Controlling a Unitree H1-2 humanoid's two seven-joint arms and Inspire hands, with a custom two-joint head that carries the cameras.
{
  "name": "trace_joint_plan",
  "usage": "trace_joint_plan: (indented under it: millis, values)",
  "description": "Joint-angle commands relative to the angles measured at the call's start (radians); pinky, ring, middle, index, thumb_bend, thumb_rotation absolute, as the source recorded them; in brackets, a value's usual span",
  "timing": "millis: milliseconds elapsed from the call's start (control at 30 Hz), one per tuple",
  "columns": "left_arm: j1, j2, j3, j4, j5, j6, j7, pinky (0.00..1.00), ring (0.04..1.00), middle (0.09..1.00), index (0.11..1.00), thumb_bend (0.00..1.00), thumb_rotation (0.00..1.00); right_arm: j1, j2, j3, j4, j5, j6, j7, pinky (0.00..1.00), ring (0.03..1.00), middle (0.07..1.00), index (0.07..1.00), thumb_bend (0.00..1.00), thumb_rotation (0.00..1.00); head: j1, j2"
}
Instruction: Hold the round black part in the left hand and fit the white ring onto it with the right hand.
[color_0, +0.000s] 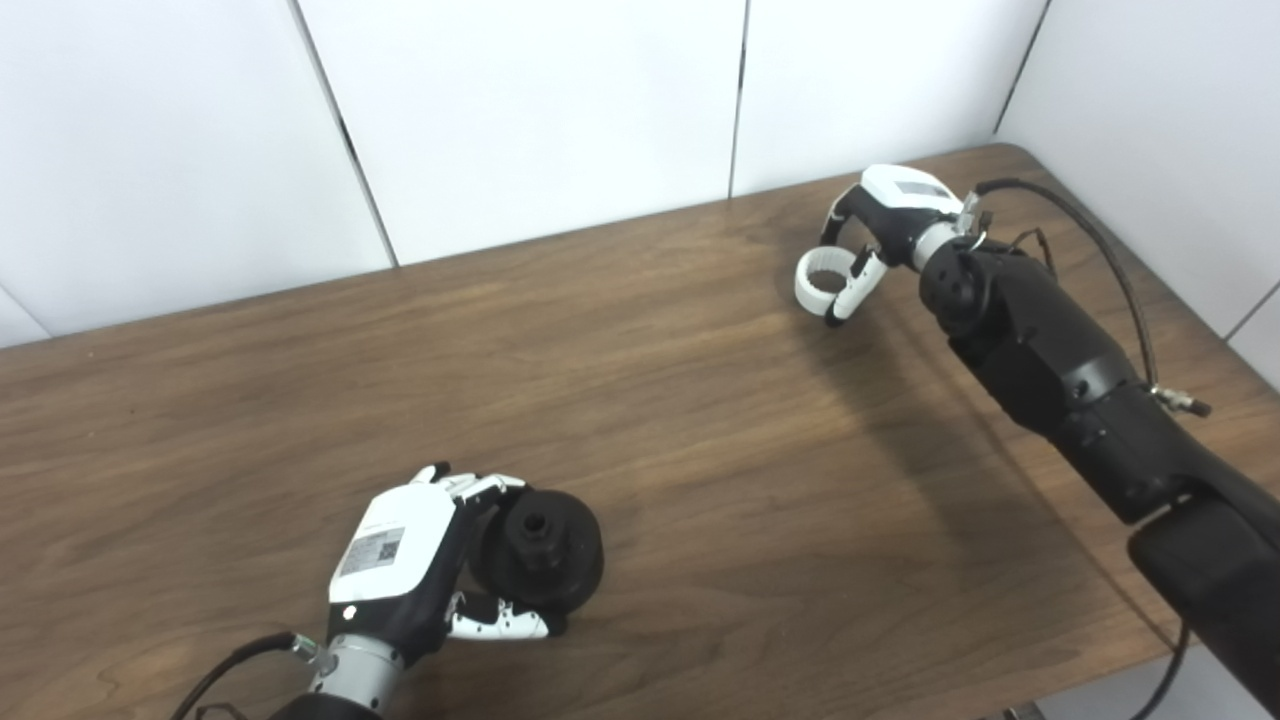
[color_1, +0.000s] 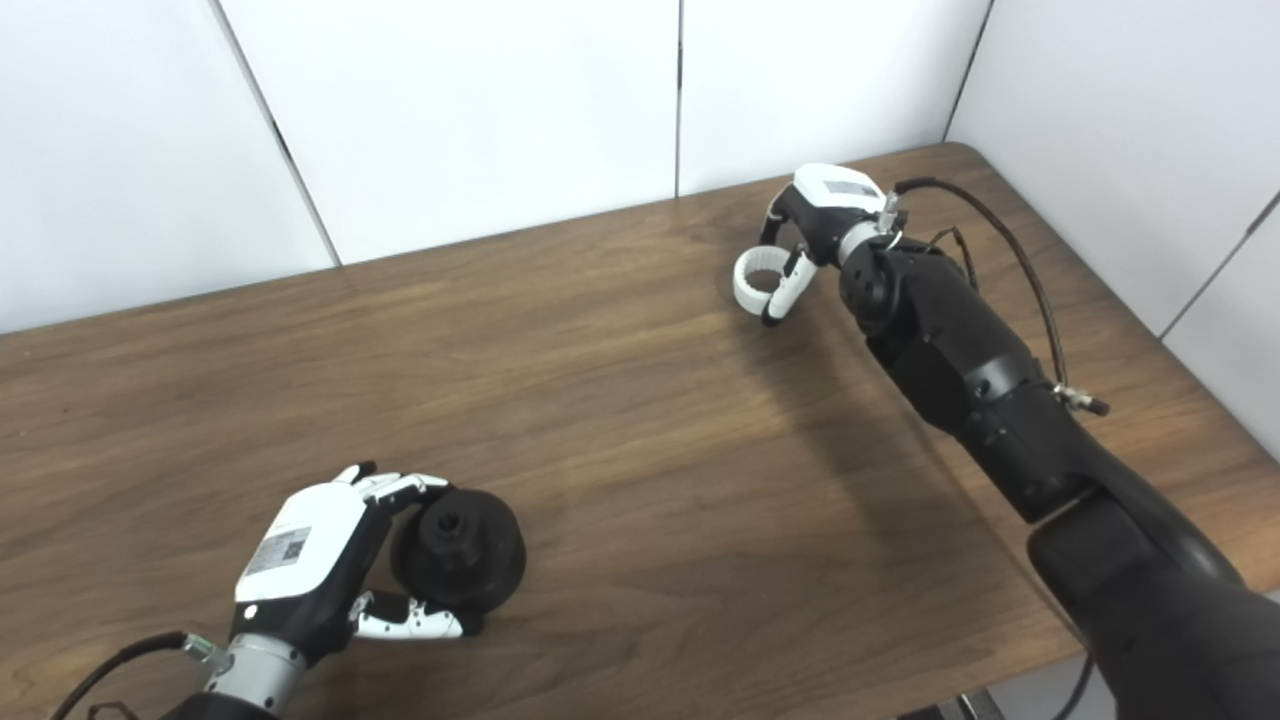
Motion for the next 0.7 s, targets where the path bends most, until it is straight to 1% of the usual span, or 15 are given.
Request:
trace_joint_plan:
  millis: [0, 33, 100, 167, 200, 267, 367, 400, 467, 600, 667]
  values:
    - [-0.008, -0.005, -0.012, -0.022, 0.037, 0.000, -0.008, 0.97, 0.843, 0.747, 0.482, 0.53, 0.06, -0.038, -0.047, -0.010, -0.090, -0.013, -0.031, 0.007, 0.94, 0.897, 0.815, 0.486, 0.52, 0.14, 0.009, 0.003]
    - [-0.008, -0.008, -0.015, -0.022, 0.044, 0.002, -0.011, 0.97, 0.840, 0.747, 0.482, 0.53, 0.06, -0.034, -0.052, -0.010, -0.127, -0.009, -0.027, 0.025, 0.94, 0.894, 0.814, 0.486, 0.52, 0.14, 0.029, 0.006]
    - [-0.008, -0.017, -0.019, -0.024, 0.056, 0.006, -0.014, 0.97, 0.839, 0.749, 0.482, 0.53, 0.06, -0.027, -0.061, -0.011, -0.201, -0.001, -0.014, 0.069, 0.95, 0.900, 0.816, 0.486, 0.52, 0.14, 0.045, 0.009]
    - [-0.005, -0.026, -0.021, -0.022, 0.061, 0.008, -0.012, 0.97, 0.841, 0.749, 0.482, 0.53, 0.06, -0.017, -0.068, -0.017, -0.320, 0.038, -0.005, 0.140, 0.98, 0.907, 0.818, 0.487, 0.52, 0.13, 0.072, 0.017]
    - [-0.005, -0.031, -0.022, -0.021, 0.063, 0.008, -0.012, 0.96, 0.841, 0.748, 0.482, 0.53, 0.06, -0.014, -0.070, -0.022, -0.358, 0.050, 0.000, 0.166, 0.98, 0.905, 0.818, 0.486, 0.52, 0.13, 0.081, 0.020]
    - [-0.005, -0.038, -0.025, -0.021, 0.073, 0.011, -0.018, 0.96, 0.842, 0.748, 0.481, 0.53, 0.06, -0.010, -0.063, -0.030, -0.455, 0.069, 0.036, 0.228, 0.99, 0.894, 0.816, 0.486, 0.52, 0.13, 0.103, 0.026]
    - [-0.004, -0.050, -0.025, -0.020, 0.075, 0.018, -0.027, 0.97, 0.849, 0.751, 0.481, 0.53, 0.06, -0.005, -0.050, -0.033, -0.561, 0.076, 0.054, 0.300, 0.98, 0.880, 0.813, 0.485, 0.52, 0.14, 0.122, 0.031]
    - [-0.004, -0.053, -0.026, -0.018, 0.076, 0.018, -0.024, 0.98, 0.854, 0.753, 0.481, 0.53, 0.06, -0.001, -0.039, -0.034, -0.604, 0.076, 0.055, 0.331, 0.97, 0.876, 0.814, 0.484, 0.52, 0.14, 0.126, 0.033]
    - [-0.005, -0.055, -0.031, -0.011, 0.090, 0.015, -0.018, 0.96, 0.846, 0.748, 0.481, 0.53, 0.06, 0.007, -0.013, -0.037, -0.677, 0.078, 0.055, 0.390, 0.96, 0.879, 0.817, 0.484, 0.52, 0.14, 0.134, 0.036]
    - [-0.007, -0.061, -0.033, -0.001, 0.100, 0.019, -0.018, 0.97, 0.851, 0.749, 0.481, 0.53, 0.06, 0.011, 0.041, -0.015, -0.775, 0.038, 0.056, 0.498, 0.94, 0.883, 0.815, 0.484, 0.52, 0.14, 0.145, 0.041]
    - [-0.010, -0.065, -0.035, 0.002, 0.104, 0.025, -0.023, 0.98, 0.853, 0.750, 0.481, 0.53, 0.06, 0.021, 0.068, 0.003, -0.812, 0.030, 0.055, 0.527, 0.95, 0.887, 0.813, 0.484, 0.52, 0.14, 0.151, 0.044]
